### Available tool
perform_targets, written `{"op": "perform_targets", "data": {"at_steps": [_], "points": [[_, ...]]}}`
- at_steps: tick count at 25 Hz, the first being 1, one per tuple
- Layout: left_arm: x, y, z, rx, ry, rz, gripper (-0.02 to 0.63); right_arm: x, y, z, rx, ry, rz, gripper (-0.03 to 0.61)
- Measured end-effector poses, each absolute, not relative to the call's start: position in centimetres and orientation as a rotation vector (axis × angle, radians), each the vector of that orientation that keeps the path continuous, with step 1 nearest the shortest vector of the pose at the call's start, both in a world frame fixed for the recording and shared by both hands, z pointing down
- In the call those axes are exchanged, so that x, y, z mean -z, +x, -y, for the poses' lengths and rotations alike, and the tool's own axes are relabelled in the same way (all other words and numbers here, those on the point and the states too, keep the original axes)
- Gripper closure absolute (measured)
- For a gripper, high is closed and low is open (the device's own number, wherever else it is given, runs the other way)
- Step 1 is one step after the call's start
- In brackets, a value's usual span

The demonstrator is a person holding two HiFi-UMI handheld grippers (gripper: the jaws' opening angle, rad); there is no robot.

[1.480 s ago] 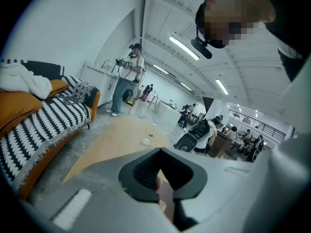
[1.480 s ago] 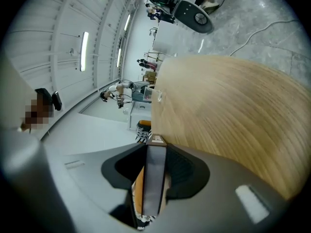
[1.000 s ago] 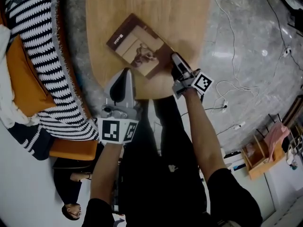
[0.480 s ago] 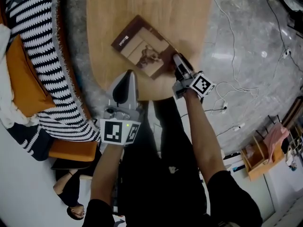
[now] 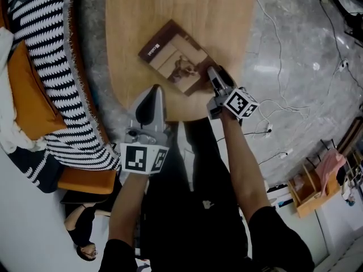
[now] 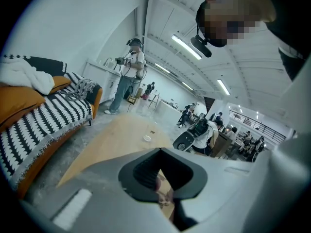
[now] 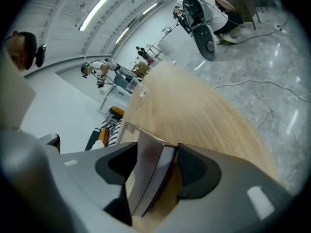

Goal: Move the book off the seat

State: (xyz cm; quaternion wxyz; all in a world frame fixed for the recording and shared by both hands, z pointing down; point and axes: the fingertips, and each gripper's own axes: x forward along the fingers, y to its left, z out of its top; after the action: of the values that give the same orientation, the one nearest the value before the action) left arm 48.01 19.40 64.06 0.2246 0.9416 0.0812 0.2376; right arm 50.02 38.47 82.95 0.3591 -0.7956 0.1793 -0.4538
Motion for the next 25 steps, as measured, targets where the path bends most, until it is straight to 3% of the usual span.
{"op": "perform_targets", "data": {"at_steps": [16, 21, 25], "points": [[-63.8, 47.7, -17.8, -0.646, 2.596, -0.230, 0.608, -82.3, 49.9, -38.1, 1.238, -2.214, -0.415, 0.305], [-63.4, 47.2, -17.9, -0.647, 2.607, -0.243, 0.609, -81.7, 48.9, -38.7, 1.281, -2.267, -0.409, 0.370], [-62.0, 47.3, -18.1, -0.640, 2.625, -0.259, 0.608, -80.3, 48.4, -38.8, 1.318, -2.305, -0.411, 0.505]]}}
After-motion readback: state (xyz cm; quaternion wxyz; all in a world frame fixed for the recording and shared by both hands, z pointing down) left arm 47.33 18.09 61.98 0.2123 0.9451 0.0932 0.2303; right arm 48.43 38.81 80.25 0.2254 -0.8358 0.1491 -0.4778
